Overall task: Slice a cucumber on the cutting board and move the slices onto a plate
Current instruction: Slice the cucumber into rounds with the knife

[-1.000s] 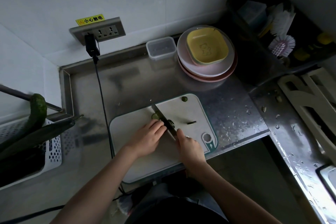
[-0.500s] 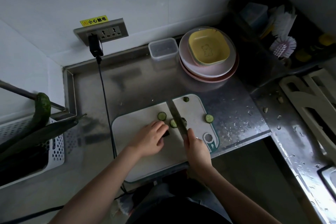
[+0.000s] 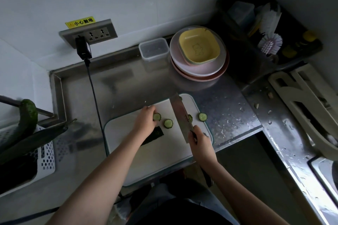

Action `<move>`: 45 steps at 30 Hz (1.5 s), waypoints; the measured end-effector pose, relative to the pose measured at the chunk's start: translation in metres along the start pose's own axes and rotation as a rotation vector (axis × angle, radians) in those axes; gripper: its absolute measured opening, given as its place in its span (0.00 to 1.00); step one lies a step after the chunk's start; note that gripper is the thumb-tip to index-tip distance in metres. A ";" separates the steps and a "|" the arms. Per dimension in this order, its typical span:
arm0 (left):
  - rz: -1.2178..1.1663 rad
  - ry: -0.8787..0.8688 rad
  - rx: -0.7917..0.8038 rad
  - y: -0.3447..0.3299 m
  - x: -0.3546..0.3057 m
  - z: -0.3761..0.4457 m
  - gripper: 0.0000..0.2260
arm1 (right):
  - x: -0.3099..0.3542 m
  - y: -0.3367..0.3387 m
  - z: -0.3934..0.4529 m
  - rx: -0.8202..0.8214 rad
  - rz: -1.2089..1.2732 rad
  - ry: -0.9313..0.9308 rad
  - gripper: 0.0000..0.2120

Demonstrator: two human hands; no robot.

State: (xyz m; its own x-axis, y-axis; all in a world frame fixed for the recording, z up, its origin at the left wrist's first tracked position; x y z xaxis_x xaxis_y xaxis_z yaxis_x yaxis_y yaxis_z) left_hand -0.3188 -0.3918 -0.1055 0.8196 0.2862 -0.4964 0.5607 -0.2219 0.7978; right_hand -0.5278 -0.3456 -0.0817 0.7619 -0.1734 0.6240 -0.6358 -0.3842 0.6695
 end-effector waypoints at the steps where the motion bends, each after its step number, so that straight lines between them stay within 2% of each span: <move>1: -0.017 0.005 0.018 -0.001 -0.002 0.003 0.15 | -0.003 0.002 0.000 -0.012 -0.030 -0.004 0.06; 5: -0.266 0.074 -0.002 -0.004 -0.012 0.011 0.10 | -0.004 0.012 -0.004 -0.139 -0.253 0.035 0.06; 8: -0.337 0.059 -0.196 0.009 -0.023 0.001 0.06 | -0.002 0.018 -0.005 -0.211 -0.366 0.057 0.07; 10: -0.212 -0.148 -0.415 0.028 -0.037 -0.016 0.06 | 0.002 0.020 -0.004 -0.182 -0.446 0.056 0.08; 12: -0.030 -0.522 -0.492 0.038 -0.062 -0.034 0.08 | 0.005 0.021 -0.004 -0.150 -0.529 0.059 0.12; 14: 0.137 -0.900 -0.393 0.029 -0.082 -0.050 0.12 | 0.010 0.021 -0.003 -0.171 -0.573 0.076 0.16; 16: 0.268 -1.049 -0.238 0.015 -0.088 -0.055 0.13 | 0.015 0.022 -0.004 -0.236 -0.607 0.121 0.21; 19: 0.358 -0.961 -0.071 0.000 -0.083 -0.047 0.18 | 0.013 0.022 -0.002 -0.284 -0.666 0.154 0.30; 23: 0.432 -0.762 0.190 -0.009 -0.091 -0.031 0.32 | 0.006 0.026 0.000 -0.297 -0.719 0.182 0.31; 28: 0.503 -0.562 0.360 -0.011 -0.096 -0.016 0.27 | 0.007 0.028 -0.009 -0.303 -0.721 0.251 0.30; 30: 0.369 -0.538 0.294 -0.006 -0.091 -0.012 0.25 | 0.004 0.027 -0.010 -0.302 -0.682 0.232 0.27; 31: 0.257 -0.540 0.190 0.002 -0.088 -0.011 0.24 | 0.000 0.028 -0.009 -0.296 -0.660 0.208 0.25; 34: 0.048 -0.495 -0.291 0.032 -0.065 -0.018 0.15 | -0.014 0.035 -0.008 -0.275 -0.533 0.079 0.11; 35: 0.018 -0.422 -0.379 0.037 -0.053 -0.019 0.12 | -0.018 0.039 -0.009 -0.272 -0.460 0.054 0.09; 36: 0.005 -0.343 -0.370 0.037 -0.041 -0.019 0.12 | -0.020 0.042 -0.010 -0.288 -0.391 0.042 0.07; 37: 0.007 -0.267 -0.278 0.033 -0.031 -0.017 0.15 | -0.022 0.046 -0.011 -0.311 -0.336 0.018 0.07; 40: 0.107 -0.116 0.128 0.004 -0.015 -0.012 0.31 | -0.029 0.053 -0.007 -0.359 -0.241 -0.077 0.05; 42: 0.159 -0.068 0.209 -0.006 -0.018 -0.012 0.37 | -0.033 0.054 -0.002 -0.358 -0.238 -0.113 0.04; 45: 0.197 -0.085 0.189 -0.013 -0.034 -0.010 0.35 | -0.038 0.052 0.004 -0.321 -0.290 -0.108 0.05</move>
State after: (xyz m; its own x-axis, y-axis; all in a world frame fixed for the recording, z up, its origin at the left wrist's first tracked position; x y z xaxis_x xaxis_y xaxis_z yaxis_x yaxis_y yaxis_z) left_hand -0.3557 -0.3897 -0.0958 0.9173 0.1426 -0.3718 0.3954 -0.4379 0.8074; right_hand -0.5894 -0.3621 -0.0725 0.9119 -0.2002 0.3581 -0.3875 -0.1332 0.9122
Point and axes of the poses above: each hand's wrist, its own z-axis towards the middle knuckle, its own y-axis out of the back of the hand, x = y × z, the point moved 5 cm from there along z, towards the middle knuckle, and after that the axes turned 2 degrees about x, right-handed, at the moved point
